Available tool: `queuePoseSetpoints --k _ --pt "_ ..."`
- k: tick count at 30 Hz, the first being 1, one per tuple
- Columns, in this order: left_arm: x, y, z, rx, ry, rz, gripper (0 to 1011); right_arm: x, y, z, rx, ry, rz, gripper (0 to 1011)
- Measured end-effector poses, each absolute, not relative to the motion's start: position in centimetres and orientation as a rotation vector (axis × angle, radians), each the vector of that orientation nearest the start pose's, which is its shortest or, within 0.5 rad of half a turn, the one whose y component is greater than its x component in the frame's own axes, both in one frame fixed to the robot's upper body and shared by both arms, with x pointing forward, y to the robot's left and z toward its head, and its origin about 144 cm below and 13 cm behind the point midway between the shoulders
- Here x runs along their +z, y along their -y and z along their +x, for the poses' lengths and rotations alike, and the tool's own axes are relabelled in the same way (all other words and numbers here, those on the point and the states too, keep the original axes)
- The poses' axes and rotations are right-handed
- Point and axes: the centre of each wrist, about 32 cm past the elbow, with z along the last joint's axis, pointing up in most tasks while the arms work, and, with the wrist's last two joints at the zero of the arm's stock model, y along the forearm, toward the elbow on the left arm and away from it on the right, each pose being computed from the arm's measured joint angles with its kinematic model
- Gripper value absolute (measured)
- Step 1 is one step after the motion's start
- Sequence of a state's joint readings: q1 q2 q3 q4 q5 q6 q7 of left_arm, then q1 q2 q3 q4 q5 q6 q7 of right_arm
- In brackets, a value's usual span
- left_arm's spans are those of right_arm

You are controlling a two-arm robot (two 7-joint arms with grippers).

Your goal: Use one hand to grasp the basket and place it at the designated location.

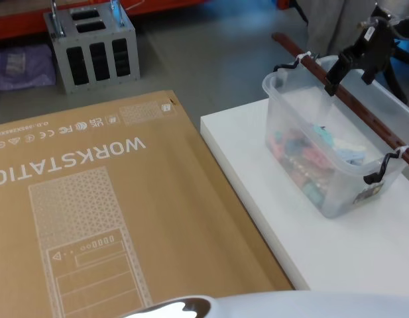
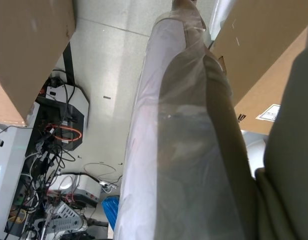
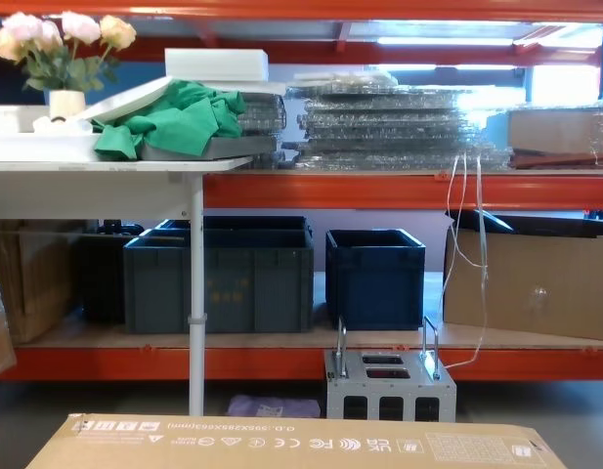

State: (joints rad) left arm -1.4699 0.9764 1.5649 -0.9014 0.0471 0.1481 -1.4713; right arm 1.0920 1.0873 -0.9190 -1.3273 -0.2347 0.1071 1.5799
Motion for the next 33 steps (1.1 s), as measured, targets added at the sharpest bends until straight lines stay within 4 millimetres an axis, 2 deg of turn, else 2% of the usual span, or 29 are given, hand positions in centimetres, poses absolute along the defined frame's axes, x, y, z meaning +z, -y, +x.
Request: queuePoseSetpoints --k 33 --pt "139.4 -49.7 61.6 0.176 -0.169 1.629 0 139.5 45.1 59.4 -0.052 0.108 -1.509 1001"
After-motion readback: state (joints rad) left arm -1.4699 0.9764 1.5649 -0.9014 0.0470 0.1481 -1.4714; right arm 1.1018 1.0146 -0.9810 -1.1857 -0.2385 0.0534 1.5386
